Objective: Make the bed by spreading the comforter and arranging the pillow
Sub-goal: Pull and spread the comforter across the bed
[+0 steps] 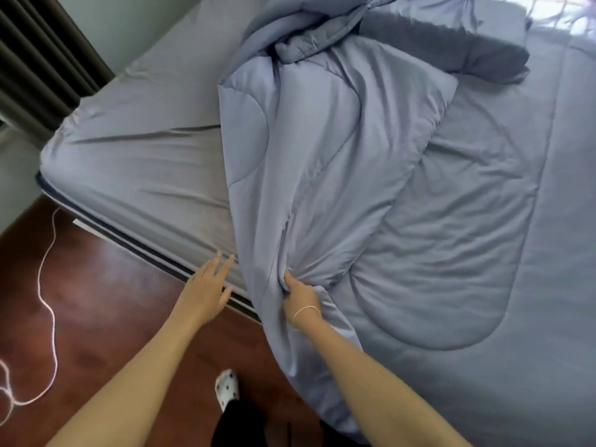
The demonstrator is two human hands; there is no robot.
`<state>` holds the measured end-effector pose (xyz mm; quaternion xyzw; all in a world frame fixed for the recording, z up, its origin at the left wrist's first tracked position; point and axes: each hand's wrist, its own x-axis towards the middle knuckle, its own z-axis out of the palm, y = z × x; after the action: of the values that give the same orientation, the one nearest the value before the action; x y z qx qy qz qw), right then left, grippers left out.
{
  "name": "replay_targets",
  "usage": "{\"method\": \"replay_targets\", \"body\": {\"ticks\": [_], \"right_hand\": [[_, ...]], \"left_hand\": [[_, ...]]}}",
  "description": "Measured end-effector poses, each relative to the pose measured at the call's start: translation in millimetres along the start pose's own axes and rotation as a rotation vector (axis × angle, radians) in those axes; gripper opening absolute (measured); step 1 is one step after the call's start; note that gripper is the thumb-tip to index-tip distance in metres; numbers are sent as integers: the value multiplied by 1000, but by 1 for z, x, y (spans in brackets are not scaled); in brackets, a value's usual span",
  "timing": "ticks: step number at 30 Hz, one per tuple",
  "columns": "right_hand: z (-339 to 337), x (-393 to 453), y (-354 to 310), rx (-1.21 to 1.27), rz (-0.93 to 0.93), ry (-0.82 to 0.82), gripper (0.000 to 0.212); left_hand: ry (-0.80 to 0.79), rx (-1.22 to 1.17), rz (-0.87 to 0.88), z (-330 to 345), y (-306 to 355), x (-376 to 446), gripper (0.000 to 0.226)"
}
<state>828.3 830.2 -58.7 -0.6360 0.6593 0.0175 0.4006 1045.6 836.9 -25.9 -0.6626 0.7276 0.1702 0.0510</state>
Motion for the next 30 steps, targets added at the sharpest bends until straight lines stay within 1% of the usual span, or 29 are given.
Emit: {"method": "replay_targets", "body": {"ticks": [1,3,5,9,13,16,18,20,21,22,23,25,26,28,29,30], "right_hand": [[-1,-2,-1,-22,18,-12,65],[-4,-6,-4,48,79,6,63],[-7,-14,-5,107,154,60,63],[0,-22,-13,136,306,122,61],[7,-20,-22,195,412,188,58],[3,-20,-29,299,476,317,47],[-7,-13,-34,303,496,445,39],[-24,3,-35,312,474,574,39],[-33,13,-34,309,451,614,42],[-42,26,-32,286,432,619,47],[-51,39,-29,255,430,587,55],[-63,65,-25,219,489,461,74],[-66,74,-22,220,530,400,82],[-67,92,-10,221,587,315,91],[-64,98,-4,207,601,280,91],[-58,103,0,186,606,250,88]], "left_hand": [[3,23,45,-7,-7,18,68],[14,61,137,-24,-22,55,65],[-4,101,216,-40,-30,90,63],[-13,171,415,-60,-27,150,64],[-69,262,554,-73,-19,191,63],[-82,320,635,-81,-9,213,62],[-83,342,680,-86,0,227,62],[-59,361,724,-89,4,237,63],[-50,373,748,-89,5,240,63],[-42,397,771,-88,6,245,64],[-39,422,790,-86,7,251,65],[-39,465,813,-80,9,267,67],[-31,477,820,-78,10,275,64],[-15,511,856,-74,15,293,45],[-13,540,878,-72,17,298,35],[-13,557,896,-71,19,300,30]]}}
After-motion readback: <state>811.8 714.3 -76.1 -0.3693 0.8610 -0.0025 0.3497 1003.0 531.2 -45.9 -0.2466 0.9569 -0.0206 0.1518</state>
